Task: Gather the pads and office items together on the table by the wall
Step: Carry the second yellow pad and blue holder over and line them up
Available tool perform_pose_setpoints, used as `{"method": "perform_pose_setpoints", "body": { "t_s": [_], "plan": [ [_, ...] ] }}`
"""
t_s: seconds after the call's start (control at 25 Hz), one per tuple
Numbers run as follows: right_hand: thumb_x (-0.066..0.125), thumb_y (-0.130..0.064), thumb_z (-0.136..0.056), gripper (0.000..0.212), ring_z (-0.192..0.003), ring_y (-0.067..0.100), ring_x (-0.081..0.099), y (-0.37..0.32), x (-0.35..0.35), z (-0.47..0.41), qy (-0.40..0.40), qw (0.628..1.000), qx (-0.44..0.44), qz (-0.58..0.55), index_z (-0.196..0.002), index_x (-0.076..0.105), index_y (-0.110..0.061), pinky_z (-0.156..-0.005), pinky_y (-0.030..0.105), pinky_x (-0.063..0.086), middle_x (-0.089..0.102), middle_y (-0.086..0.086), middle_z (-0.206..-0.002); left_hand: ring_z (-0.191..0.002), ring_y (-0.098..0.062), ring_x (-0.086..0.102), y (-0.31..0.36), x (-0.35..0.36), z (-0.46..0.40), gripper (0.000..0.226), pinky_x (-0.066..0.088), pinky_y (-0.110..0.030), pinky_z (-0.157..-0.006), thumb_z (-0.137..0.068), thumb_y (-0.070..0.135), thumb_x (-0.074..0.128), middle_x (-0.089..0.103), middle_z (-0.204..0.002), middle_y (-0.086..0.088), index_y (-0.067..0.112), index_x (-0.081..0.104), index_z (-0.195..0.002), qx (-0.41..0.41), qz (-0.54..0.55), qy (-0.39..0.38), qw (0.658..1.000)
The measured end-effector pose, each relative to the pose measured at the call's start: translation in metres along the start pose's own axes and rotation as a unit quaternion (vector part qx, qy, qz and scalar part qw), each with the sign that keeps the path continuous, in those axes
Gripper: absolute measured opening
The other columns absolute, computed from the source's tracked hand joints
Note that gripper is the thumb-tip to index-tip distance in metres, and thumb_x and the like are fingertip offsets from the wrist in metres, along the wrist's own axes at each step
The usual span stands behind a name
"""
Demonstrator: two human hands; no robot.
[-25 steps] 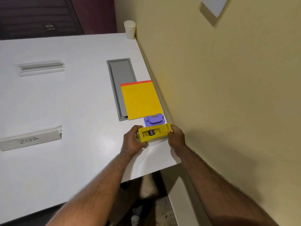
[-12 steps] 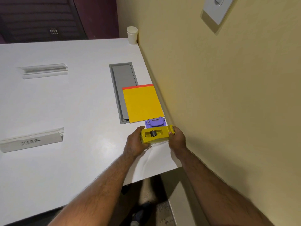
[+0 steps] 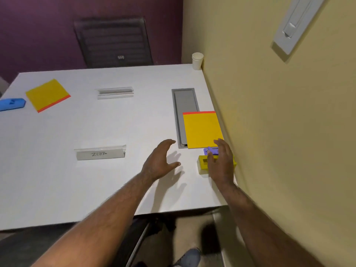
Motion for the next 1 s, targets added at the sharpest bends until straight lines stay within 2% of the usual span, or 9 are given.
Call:
{"method": "perform_pose_setpoints", "body": {
  "t_s": [0.08,0.28,0.4,0.48,0.6,0.72,0.76,0.88,1.0],
  "plan": [
    [0.06,-0.011,-0.091,0.033,-0.125,0.024,0.049,-0.036,0.012,0.002,-0.012,0.999,-0.044,-0.023,-0.124,0.057,-0.01,-0.101,0.029,0.041,0.054,0.007,-0.134,-0.131,-0.01,0.042,-0.009,-0.038,0.018,0.069,0.036,-0.03,-0.108,-0.077,0.032,0.077,0.043,-0.144,0.007,0.024,0.043,-0.137,-0.005,-0.011,0.018,1.0],
    [0.063,-0.009,-0.089,0.027,-0.12,0.025,0.053,-0.132,0.042,0.03,-0.034,0.987,-0.133,-0.08,-0.115,0.061,-0.01,-0.1,0.037,0.046,0.059,0.008,-0.125,-0.119,-0.008,0.051,-0.044,-0.149,0.088,0.057,0.044,-0.029,-0.097,-0.078,0.033,0.076,0.05,-0.134,0.016,0.031,0.05,-0.128,-0.035,-0.028,0.086,0.995],
    [0.064,-0.012,-0.088,0.026,-0.122,0.02,0.053,-0.194,0.067,0.066,-0.077,0.975,-0.18,-0.108,-0.115,0.062,-0.013,-0.103,0.032,0.042,0.06,0.004,-0.128,-0.11,-0.009,0.056,-0.064,-0.212,0.146,0.052,0.049,-0.033,-0.092,-0.077,0.033,0.077,0.055,-0.128,0.016,0.034,0.052,-0.123,-0.043,-0.032,0.143,0.988],
    [0.066,-0.014,-0.088,0.028,-0.125,0.017,0.051,-0.24,0.085,0.095,-0.117,0.964,-0.207,-0.121,-0.116,0.062,-0.015,-0.105,0.029,0.039,0.059,0.001,-0.132,-0.111,-0.008,0.054,-0.076,-0.25,0.19,0.052,0.048,-0.029,-0.094,-0.079,0.037,0.075,0.055,-0.13,0.014,0.033,0.052,-0.125,-0.043,-0.042,0.177,0.982],
    [0.068,-0.016,-0.086,0.032,-0.126,0.016,0.051,-0.314,0.111,0.154,-0.177,0.939,-0.267,-0.122,-0.118,0.061,-0.017,-0.106,0.033,0.04,0.058,-0.001,-0.134,-0.119,-0.005,0.05,-0.105,-0.305,0.275,0.052,0.04,-0.021,-0.096,-0.083,0.045,0.069,0.051,-0.136,0.013,0.032,0.051,-0.129,-0.059,-0.053,0.232,0.969],
    [0.066,-0.028,-0.083,0.035,-0.122,0.016,0.054,-0.376,0.133,0.212,-0.208,0.916,-0.316,-0.135,-0.116,0.062,-0.017,-0.105,0.031,0.04,0.06,-0.001,-0.13,-0.124,-0.006,0.047,-0.144,-0.35,0.365,0.053,0.042,-0.03,-0.102,-0.083,0.048,0.066,0.049,-0.138,0.012,0.033,0.05,-0.131,-0.089,-0.054,0.277,0.955],
    [0.065,-0.032,-0.082,0.036,-0.12,0.016,0.056,-0.397,0.143,0.234,-0.219,0.908,-0.33,-0.14,-0.115,0.063,-0.018,-0.104,0.032,0.041,0.062,-0.001,-0.128,-0.125,-0.007,0.046,-0.158,-0.364,0.399,0.055,0.043,-0.032,-0.102,-0.083,0.047,0.067,0.049,-0.138,0.011,0.033,0.049,-0.132,-0.104,-0.051,0.298,0.948],
    [0.065,-0.041,-0.081,0.034,-0.112,0.017,0.061,-0.451,0.172,0.291,-0.223,0.889,-0.373,-0.141,-0.11,0.065,-0.022,-0.098,0.047,0.046,0.067,-0.004,-0.118,-0.125,-0.008,0.045,-0.19,-0.394,0.486,0.059,0.043,-0.031,-0.1,-0.082,0.043,0.071,0.048,-0.139,0.01,0.032,0.047,-0.135,-0.149,-0.04,0.353,0.923],
    [0.064,-0.046,-0.083,0.032,-0.112,0.014,0.06,-0.5,0.206,0.354,-0.251,0.867,-0.407,-0.136,-0.109,0.064,-0.027,-0.099,0.05,0.042,0.067,-0.009,-0.118,-0.123,-0.006,0.044,-0.216,-0.409,0.561,0.061,0.042,-0.027,-0.098,-0.081,0.043,0.071,0.047,-0.14,0.009,0.031,0.046,-0.135,-0.196,-0.046,0.392,0.898]
  ]
}}
Point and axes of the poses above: each hand's wrist, its own z-axis away from the middle knuckle, its own x-axis out of the palm, y = z × x, the point moved 9 cm from there along -z, towards the middle knuckle
